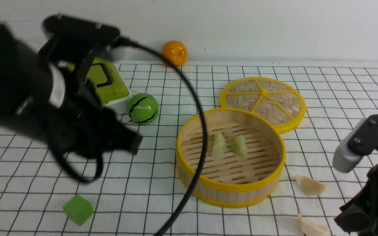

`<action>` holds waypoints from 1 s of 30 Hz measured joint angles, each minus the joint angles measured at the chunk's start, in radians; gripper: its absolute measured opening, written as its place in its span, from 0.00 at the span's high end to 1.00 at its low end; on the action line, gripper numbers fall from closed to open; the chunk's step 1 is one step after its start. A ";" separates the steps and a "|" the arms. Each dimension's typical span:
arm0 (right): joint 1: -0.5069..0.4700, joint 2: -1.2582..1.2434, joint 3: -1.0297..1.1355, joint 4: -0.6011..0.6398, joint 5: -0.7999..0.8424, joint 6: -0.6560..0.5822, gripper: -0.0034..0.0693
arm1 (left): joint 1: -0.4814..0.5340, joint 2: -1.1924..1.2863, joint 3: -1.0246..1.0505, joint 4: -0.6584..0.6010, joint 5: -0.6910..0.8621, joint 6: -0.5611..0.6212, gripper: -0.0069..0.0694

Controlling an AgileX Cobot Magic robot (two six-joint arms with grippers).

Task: Put the dumplings into the steamer on the table with the white tablecloth.
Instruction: 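Reach for and grasp a dumpling lying on the table beside the steamer, then place the dumpling in the bamboo steamer basket with the right gripper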

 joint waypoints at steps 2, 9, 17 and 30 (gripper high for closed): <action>0.000 0.051 0.000 0.000 -0.028 -0.065 0.63 | 0.000 -0.063 0.122 -0.036 -0.024 0.000 0.82; 0.000 0.242 0.000 0.000 -0.211 -0.207 0.40 | 0.000 -0.205 0.369 -0.136 -0.085 0.000 0.92; 0.000 0.438 -0.002 0.003 -0.326 -0.210 0.30 | 0.000 -0.249 0.405 -0.148 -0.087 0.000 0.92; 0.000 0.453 -0.095 0.000 -0.183 -0.163 0.63 | 0.000 -0.249 0.405 -0.149 -0.088 0.000 0.92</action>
